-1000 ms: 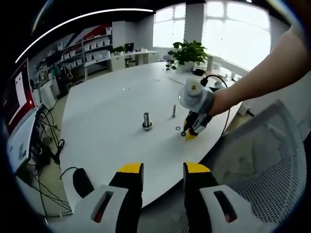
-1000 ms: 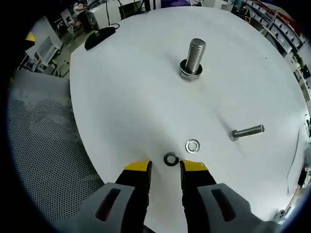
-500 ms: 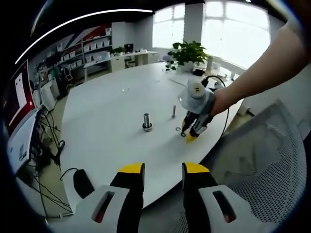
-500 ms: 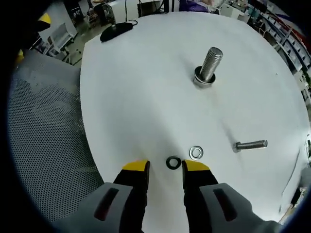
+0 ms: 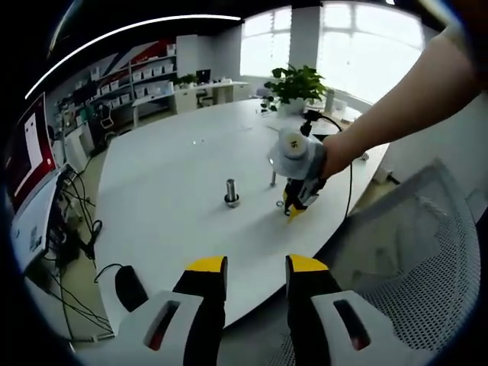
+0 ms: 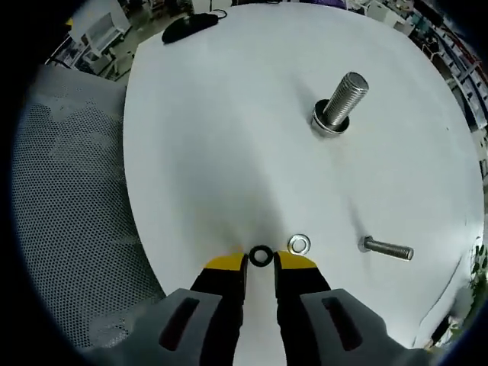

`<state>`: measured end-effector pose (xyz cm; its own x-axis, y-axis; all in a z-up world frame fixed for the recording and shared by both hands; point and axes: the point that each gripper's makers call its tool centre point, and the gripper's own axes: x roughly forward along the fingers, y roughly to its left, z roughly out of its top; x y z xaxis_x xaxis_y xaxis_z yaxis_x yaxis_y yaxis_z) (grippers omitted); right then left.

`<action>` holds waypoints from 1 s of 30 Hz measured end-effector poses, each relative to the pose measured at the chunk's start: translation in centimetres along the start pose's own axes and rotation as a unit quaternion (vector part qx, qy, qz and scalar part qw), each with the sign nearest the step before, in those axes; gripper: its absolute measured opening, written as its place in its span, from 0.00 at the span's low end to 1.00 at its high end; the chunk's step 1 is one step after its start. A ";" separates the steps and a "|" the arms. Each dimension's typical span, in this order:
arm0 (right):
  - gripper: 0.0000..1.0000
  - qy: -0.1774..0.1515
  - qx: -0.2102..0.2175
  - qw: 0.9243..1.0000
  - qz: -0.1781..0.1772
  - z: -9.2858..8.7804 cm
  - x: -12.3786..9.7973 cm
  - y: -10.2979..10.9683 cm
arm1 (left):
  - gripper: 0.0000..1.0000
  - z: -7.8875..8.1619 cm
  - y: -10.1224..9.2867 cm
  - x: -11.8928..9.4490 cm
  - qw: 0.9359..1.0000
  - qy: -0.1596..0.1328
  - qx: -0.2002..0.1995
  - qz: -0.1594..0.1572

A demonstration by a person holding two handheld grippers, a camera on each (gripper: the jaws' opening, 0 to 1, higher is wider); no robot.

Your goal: Place the washer onto the threaded stud by aligning its center hole with the stud, sliding it down to the base, and recovering from edge contact or off-axis alignment until the washer reaches the visible bottom stop.

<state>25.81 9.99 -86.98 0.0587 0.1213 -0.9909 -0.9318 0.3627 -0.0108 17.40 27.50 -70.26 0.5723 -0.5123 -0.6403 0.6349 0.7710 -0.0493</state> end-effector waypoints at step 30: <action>0.13 -0.068 0.147 0.986 -0.046 -0.7 -0.3 -0.3 | 0.29 0.1 0.2 -0.1 1.000 -0.004 0.002 0.005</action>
<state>25.81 9.24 -86.81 0.2039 0.1907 -0.9602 -0.7769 0.6283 -0.0402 17.54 27.63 -70.11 0.5832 -0.5075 -0.6342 0.6309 0.7749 -0.0399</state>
